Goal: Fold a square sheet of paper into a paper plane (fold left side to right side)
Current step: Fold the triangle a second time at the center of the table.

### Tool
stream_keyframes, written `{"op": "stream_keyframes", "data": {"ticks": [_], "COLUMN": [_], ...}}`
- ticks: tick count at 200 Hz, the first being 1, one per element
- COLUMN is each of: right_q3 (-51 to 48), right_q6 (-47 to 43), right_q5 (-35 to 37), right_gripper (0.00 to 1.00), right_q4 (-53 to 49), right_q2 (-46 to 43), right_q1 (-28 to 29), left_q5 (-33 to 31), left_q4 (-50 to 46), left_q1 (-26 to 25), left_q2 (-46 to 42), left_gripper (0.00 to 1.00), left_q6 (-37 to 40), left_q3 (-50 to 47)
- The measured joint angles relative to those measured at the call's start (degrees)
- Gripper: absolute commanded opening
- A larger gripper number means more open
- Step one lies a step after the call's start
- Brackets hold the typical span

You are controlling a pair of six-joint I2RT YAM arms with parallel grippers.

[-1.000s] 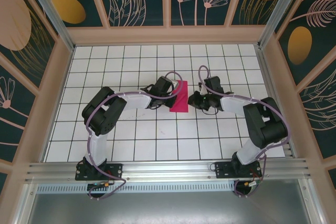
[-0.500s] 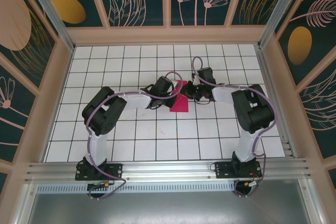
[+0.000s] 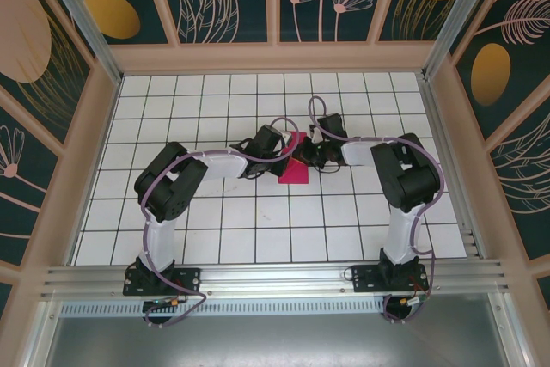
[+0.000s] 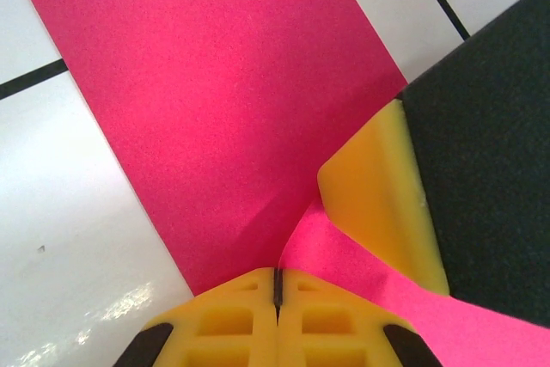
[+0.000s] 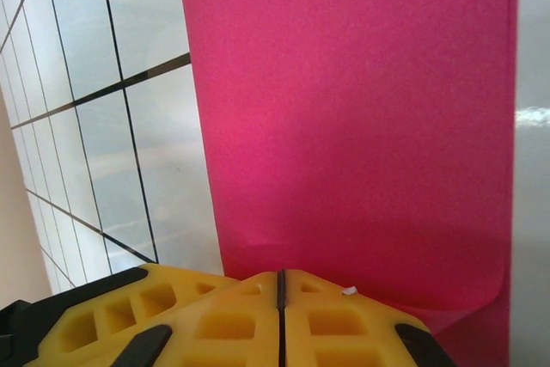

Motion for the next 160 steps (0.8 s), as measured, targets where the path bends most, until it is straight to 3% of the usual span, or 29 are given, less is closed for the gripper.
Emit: {"op": "stream_keyframes", "data": {"ticks": [92,133,160], "right_q3": [-1.2,-3.0,-3.8], "right_q6": [-1.9,-2.1,-2.3], "right_q5": [1.7,1.6,1.6], "right_gripper": [0.1,0.1,0.1], "right_q4": [0.2,3.3,4.7], "right_q2": [0.0,-0.2,-0.4], "right_q1": [0.0,-0.1,-0.2], "left_q5": [0.0,-0.2,-1.2], "left_q4": [-0.1,-1.5,-3.3], "left_q1": [0.0,0.0,0.0], "left_q2": [0.0,0.0,-1.4], "left_gripper": [0.01,0.11,0.27], "left_q6": [0.0,0.0,-0.5], "left_q3": [0.1,0.9,1.1]}}
